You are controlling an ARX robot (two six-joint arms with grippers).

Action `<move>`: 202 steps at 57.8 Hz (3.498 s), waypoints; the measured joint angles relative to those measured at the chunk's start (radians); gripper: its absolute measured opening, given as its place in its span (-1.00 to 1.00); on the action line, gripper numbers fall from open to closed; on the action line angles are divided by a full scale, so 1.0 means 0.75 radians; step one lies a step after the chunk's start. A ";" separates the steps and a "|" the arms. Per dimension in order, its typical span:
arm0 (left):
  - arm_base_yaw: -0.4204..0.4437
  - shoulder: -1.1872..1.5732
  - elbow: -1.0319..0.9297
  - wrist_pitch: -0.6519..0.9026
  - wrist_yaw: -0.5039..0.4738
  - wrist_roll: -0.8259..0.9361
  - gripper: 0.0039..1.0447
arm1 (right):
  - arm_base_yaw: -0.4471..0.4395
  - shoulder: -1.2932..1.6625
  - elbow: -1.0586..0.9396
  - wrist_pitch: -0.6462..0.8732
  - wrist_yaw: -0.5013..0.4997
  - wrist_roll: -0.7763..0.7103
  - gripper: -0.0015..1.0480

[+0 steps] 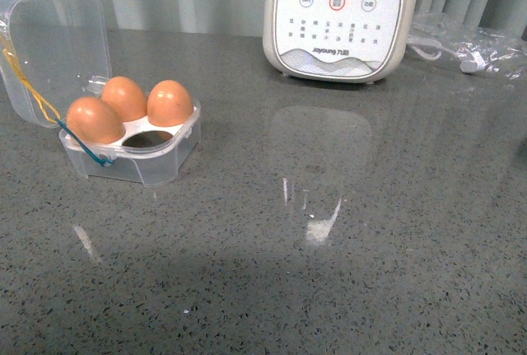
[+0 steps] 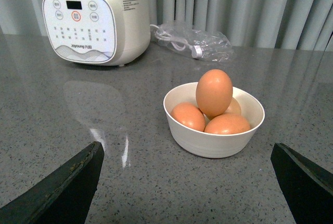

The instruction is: Put egg into box

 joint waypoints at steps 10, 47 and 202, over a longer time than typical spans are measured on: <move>0.000 0.000 0.000 0.000 0.000 0.000 0.87 | 0.000 0.000 0.000 0.000 0.000 0.000 0.86; 0.000 0.000 0.000 0.000 0.000 0.000 0.87 | -0.168 0.310 0.114 0.256 -0.219 -0.074 0.86; 0.000 0.000 0.000 0.000 0.000 0.000 0.87 | 0.009 1.676 1.020 0.303 -0.335 -0.151 -0.21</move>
